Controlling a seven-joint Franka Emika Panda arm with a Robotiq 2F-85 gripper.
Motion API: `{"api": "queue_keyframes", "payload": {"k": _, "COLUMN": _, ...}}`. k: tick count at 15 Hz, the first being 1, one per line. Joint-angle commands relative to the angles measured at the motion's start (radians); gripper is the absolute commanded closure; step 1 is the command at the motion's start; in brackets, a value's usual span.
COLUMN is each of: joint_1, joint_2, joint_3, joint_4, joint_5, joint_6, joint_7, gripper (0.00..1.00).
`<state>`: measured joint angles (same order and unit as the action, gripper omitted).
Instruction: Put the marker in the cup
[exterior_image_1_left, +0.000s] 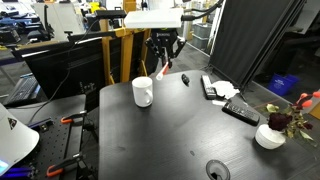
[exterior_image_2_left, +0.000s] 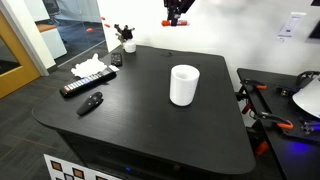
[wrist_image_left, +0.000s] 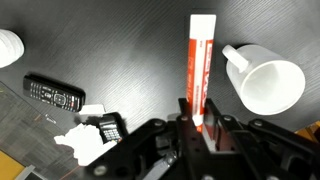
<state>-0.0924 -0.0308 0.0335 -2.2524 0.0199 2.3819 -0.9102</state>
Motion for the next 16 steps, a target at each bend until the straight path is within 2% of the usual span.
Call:
{"api": "queue_keyframes", "payload": {"k": 1, "joint_1": 0.028, "joint_2": 0.004, "joint_3": -0.027, "joint_4": 0.002, "joint_5": -0.002, "joint_6": -0.003, "joint_7": 0.002, "gripper": 0.81}}
{"api": "queue_keyframes", "payload": {"k": 8, "joint_1": 0.025, "joint_2": 0.024, "joint_3": -0.028, "joint_4": 0.003, "joint_5": -0.001, "joint_6": -0.002, "joint_7": 0.001, "gripper": 0.81}}
{"api": "queue_keyframes", "payload": {"k": 9, "joint_1": 0.025, "joint_2": 0.024, "joint_3": -0.028, "joint_4": 0.003, "joint_5": -0.001, "joint_6": -0.002, "joint_7": 0.001, "gripper": 0.95}}
{"api": "queue_keyframes", "payload": {"k": 16, "joint_1": 0.042, "joint_2": 0.054, "joint_3": -0.022, "joint_4": 0.032, "joint_5": 0.247, "joint_6": -0.054, "joint_7": -0.387, "gripper": 0.95}}
